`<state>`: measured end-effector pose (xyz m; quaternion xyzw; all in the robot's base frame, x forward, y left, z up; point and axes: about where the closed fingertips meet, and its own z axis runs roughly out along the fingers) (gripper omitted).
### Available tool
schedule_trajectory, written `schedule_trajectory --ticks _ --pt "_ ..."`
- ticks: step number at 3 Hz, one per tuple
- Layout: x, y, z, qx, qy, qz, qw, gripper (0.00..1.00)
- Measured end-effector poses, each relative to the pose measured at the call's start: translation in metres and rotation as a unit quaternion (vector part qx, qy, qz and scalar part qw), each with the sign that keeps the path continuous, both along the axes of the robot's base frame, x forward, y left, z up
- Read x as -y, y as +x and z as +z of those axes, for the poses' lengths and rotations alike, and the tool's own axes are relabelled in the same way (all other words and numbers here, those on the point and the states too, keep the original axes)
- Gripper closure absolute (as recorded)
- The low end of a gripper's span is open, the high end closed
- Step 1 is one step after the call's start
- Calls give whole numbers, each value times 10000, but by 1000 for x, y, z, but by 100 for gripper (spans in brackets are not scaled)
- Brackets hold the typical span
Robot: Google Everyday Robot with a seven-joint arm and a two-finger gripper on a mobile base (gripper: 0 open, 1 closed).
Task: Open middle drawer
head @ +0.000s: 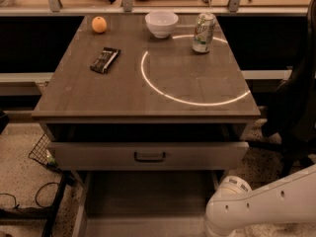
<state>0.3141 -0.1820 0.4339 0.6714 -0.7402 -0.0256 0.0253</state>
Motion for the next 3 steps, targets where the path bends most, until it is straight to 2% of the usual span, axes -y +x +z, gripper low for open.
schedule_trajectory --ticks 1,3 --pt "-6 -19 8 -303 -2 135 9995 82" --pt "-6 -21 9 -339 2 145 9993 36"
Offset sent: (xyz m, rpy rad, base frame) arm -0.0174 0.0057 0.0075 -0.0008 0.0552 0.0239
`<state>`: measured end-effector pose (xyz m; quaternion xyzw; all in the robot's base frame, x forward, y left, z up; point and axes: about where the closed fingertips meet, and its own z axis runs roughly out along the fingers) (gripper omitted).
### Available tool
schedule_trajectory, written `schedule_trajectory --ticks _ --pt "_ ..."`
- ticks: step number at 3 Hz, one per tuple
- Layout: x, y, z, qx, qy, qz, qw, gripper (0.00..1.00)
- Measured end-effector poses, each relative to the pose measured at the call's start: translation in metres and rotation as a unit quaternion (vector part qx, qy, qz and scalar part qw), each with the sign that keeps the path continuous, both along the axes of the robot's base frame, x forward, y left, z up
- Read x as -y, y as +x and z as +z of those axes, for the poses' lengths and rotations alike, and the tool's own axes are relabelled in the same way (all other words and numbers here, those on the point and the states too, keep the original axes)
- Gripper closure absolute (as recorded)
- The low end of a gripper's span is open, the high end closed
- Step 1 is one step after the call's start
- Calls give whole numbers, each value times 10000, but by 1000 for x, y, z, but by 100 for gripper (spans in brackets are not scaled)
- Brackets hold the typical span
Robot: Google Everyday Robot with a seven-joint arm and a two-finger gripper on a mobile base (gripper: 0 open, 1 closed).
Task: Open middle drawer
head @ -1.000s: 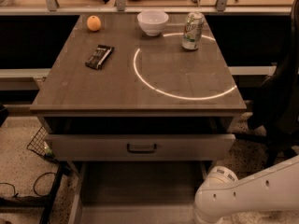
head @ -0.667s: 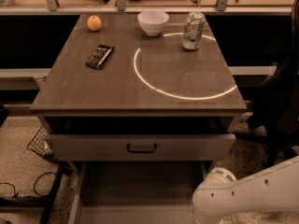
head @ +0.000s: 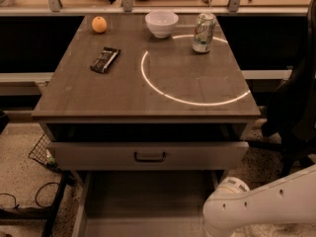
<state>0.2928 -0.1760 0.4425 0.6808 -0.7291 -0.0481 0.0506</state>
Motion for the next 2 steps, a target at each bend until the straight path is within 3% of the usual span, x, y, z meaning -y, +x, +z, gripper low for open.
schedule_trajectory --ticks 1,2 --pt "0 0 0 -2 -3 -1 10000 12" --pt "1 -1 0 -3 -6 -2 10000 0"
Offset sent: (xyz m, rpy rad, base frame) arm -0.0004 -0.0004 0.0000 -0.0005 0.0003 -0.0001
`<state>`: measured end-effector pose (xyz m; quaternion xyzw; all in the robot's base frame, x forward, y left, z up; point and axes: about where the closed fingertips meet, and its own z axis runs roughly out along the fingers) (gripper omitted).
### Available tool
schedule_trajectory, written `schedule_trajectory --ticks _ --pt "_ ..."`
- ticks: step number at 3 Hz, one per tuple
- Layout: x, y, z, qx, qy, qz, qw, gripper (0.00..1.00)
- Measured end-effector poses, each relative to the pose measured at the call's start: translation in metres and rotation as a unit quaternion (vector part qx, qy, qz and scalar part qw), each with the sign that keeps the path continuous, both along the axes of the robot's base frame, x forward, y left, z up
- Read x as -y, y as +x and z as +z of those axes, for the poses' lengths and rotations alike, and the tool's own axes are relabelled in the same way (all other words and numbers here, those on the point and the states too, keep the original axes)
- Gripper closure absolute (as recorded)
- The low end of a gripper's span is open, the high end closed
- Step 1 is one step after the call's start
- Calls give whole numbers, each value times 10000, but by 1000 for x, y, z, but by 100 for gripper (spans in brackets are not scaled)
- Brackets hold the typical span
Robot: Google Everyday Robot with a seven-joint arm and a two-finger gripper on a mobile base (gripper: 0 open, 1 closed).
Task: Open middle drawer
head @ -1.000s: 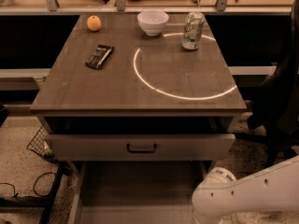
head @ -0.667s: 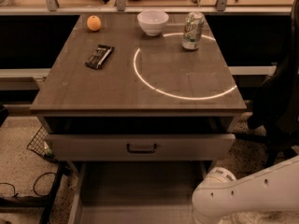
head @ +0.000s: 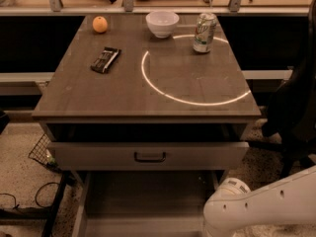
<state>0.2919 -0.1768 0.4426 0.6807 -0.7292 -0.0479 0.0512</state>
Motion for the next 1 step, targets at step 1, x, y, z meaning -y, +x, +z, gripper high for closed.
schedule_trajectory --ticks 1 --pt "0 0 0 0 0 0 10000 0"
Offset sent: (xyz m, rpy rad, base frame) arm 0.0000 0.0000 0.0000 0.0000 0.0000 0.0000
